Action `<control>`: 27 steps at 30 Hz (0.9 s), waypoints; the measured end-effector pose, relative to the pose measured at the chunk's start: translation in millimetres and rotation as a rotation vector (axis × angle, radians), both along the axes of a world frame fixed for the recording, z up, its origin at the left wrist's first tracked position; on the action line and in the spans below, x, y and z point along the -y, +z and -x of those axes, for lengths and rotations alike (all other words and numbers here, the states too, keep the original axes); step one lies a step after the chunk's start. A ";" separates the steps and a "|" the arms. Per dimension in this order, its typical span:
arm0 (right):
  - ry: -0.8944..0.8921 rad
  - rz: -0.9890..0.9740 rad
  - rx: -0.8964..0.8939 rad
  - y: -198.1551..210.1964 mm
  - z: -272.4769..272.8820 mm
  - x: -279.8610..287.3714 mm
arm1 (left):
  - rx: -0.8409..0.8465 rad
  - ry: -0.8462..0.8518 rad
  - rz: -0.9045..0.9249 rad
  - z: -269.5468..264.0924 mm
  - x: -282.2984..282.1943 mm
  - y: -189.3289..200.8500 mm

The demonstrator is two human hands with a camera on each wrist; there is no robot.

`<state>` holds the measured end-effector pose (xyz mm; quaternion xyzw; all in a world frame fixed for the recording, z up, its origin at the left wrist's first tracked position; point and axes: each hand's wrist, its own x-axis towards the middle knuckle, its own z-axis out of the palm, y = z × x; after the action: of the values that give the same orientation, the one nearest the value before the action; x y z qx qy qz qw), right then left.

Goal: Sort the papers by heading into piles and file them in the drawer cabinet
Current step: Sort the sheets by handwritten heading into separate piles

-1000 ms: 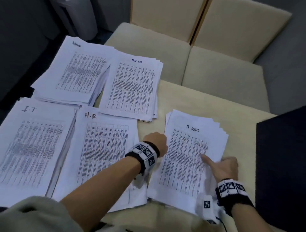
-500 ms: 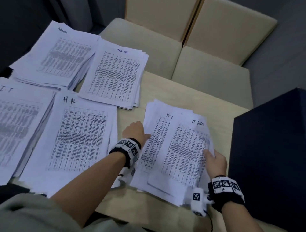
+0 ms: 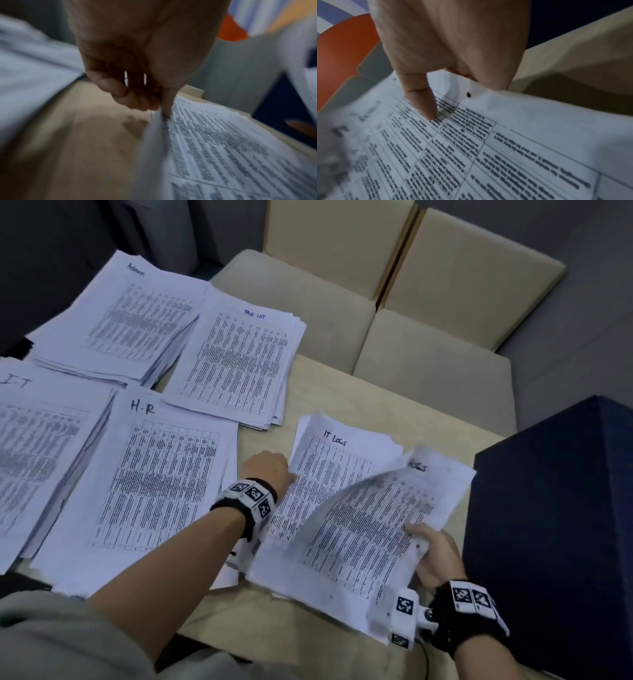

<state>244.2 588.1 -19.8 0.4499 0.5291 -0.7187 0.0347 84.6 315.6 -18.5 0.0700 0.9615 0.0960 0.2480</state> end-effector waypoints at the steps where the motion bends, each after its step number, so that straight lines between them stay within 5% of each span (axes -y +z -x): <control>1: 0.011 -0.017 0.005 0.5 3.0 2.4 | -0.010 -0.054 0.005 -0.5 0.4 4.2; 3: 0.041 -0.031 -0.004 1.5 10.2 8.1 | -0.020 -0.140 -0.118 -2.3 0.5 8.9; 5: 0.027 -0.020 -0.009 3.9 13.8 13.6 | 0.027 -0.132 -0.430 -4.3 2.7 12.1; 7: -0.015 0.014 -0.006 5.3 15.3 16.1 | 0.206 -0.024 -0.781 -7.4 5.3 15.4; 9: -0.036 0.037 -0.047 9.5 16.0 16.4 | 0.377 0.068 -0.946 -13.3 5.4 18.2; 12: 0.023 0.091 -0.136 20.4 14.9 21.2 | 0.370 0.170 -0.839 -14.5 -2.3 12.4; 15: -0.010 0.027 -0.151 20.4 11.4 18.6 | 0.060 0.246 -0.454 -15.9 -11.0 -2.2; 18: -0.031 -0.025 -0.108 17.0 5.5 12.8 | 0.066 0.194 -0.206 -20.8 -18.4 -10.9; 24: 0.014 0.053 -0.098 10.7 -7.1 4.5 | 0.055 0.289 -0.170 -14.7 -7.5 -18.2; 27: 0.007 0.089 -0.100 7.4 -6.6 2.9 | 0.091 0.181 -0.110 -6.9 3.9 -17.5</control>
<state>250.9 585.3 -12.5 0.4096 0.4992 -0.7629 0.0305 91.6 311.7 -35.9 -0.0081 0.9449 0.1737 0.2773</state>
